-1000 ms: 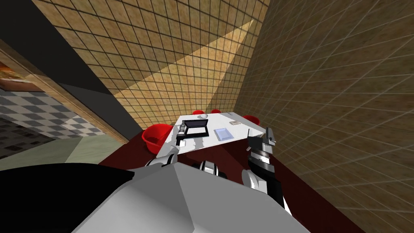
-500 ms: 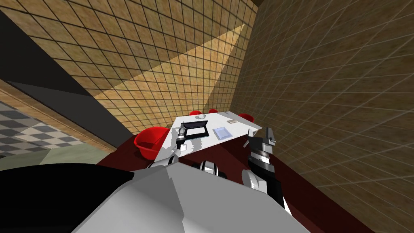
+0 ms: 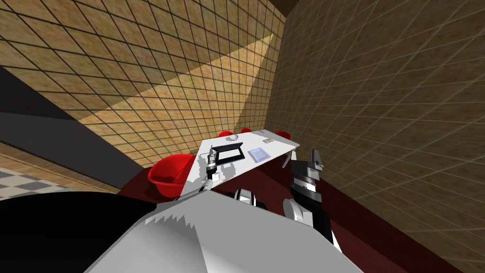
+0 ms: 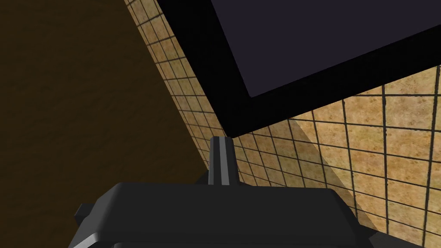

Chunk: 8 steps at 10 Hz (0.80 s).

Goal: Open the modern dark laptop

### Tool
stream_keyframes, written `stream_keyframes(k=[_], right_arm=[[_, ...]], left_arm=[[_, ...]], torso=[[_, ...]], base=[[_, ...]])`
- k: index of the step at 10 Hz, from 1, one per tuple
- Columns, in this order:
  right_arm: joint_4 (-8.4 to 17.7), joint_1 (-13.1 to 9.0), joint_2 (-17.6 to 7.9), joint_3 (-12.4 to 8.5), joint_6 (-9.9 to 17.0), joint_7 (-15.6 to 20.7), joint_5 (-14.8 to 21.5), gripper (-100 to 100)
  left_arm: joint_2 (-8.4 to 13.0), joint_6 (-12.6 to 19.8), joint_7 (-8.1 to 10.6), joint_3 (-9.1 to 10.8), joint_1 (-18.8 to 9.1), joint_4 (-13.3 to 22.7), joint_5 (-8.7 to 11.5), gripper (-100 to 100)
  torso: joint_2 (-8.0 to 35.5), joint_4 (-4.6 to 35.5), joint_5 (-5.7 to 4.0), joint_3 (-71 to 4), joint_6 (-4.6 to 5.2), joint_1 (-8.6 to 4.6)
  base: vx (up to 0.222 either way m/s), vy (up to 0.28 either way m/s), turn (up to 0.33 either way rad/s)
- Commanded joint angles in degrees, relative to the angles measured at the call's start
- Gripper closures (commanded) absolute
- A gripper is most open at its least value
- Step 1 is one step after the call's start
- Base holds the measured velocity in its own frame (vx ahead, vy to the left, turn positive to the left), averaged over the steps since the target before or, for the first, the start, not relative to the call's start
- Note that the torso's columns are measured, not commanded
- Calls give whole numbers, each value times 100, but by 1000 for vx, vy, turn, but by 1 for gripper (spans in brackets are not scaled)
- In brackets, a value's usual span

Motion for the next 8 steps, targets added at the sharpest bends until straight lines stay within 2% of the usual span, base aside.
stream_keyframes(k=[1,4,7,8], right_arm=[[0,-1,-1,0,0,0,0,0],[0,0,0,0,0,0,0,0],[0,0,0,0,0,0,0,0],[0,0,0,0,0,0,0,0]], left_arm=[[-300,-576,-250,167,233,50,43,100],[-300,-618,-250,167,233,-116,43,100],[-300,-618,-250,167,233,50,43,100],[-445,-935,-489,324,361,110,75,100]], torso=[[-5,-25,59,15,21,29],[-8,-30,38,9,-11,30],[-6,-28,54,16,4,43],[-9,-39,67,19,0,50]], base=[[-26,106,-198],[-2,-1,13],[2,1,0],[-10,95,-232]])
